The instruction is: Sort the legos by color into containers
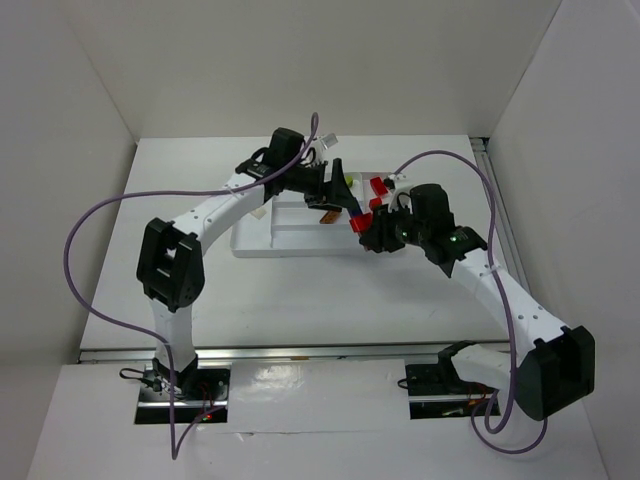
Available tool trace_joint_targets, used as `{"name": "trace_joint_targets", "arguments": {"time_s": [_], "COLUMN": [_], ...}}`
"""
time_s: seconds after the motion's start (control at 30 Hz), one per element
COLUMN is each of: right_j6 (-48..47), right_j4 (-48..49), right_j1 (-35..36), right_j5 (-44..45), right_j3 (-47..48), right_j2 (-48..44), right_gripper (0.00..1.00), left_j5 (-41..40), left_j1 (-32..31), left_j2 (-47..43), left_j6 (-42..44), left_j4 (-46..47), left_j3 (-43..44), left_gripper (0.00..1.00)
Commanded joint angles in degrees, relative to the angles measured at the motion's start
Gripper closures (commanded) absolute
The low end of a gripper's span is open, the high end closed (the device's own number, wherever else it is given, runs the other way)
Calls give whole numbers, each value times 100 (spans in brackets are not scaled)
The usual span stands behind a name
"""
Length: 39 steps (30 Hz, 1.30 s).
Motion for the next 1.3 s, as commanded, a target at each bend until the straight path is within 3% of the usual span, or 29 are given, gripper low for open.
{"name": "trace_joint_targets", "arguments": {"time_s": [0.0, 0.17, 0.3, 0.4, 0.73, 0.9, 1.0, 1.13, 1.27], "right_j6": [-89, -89, -89, -89, -89, -89, -89, -89, -89], "right_j4": [38, 38, 38, 91, 91, 91, 91, 91, 91], "right_j1": [81, 81, 81, 81, 133, 186, 239, 239, 239], "right_j5": [161, 162, 162, 162, 109, 109, 162, 214, 267], "right_j3": [-30, -30, -83, -83, -83, -83, -83, -188, -241], "right_j2": [-30, -30, -30, 23, 75, 75, 75, 75, -39], "right_gripper": [95, 97, 97, 97, 97, 98, 98, 99, 100], "left_j5": [213, 335, 520, 652, 775, 775, 775, 775, 643], "left_j1": [-34, -34, -34, -86, -139, -139, -139, -139, -87], "left_j2": [99, 152, 214, 214, 416, 477, 477, 425, 372], "left_j6": [-108, -222, -327, -327, -441, -582, -582, -582, -582], "left_j4": [309, 458, 599, 784, 837, 995, 1047, 1047, 995], "left_j3": [-15, -15, -77, -200, -200, -200, -200, -200, -200], "left_gripper": [17, 21, 36, 41, 41, 65, 74, 99, 100]}}
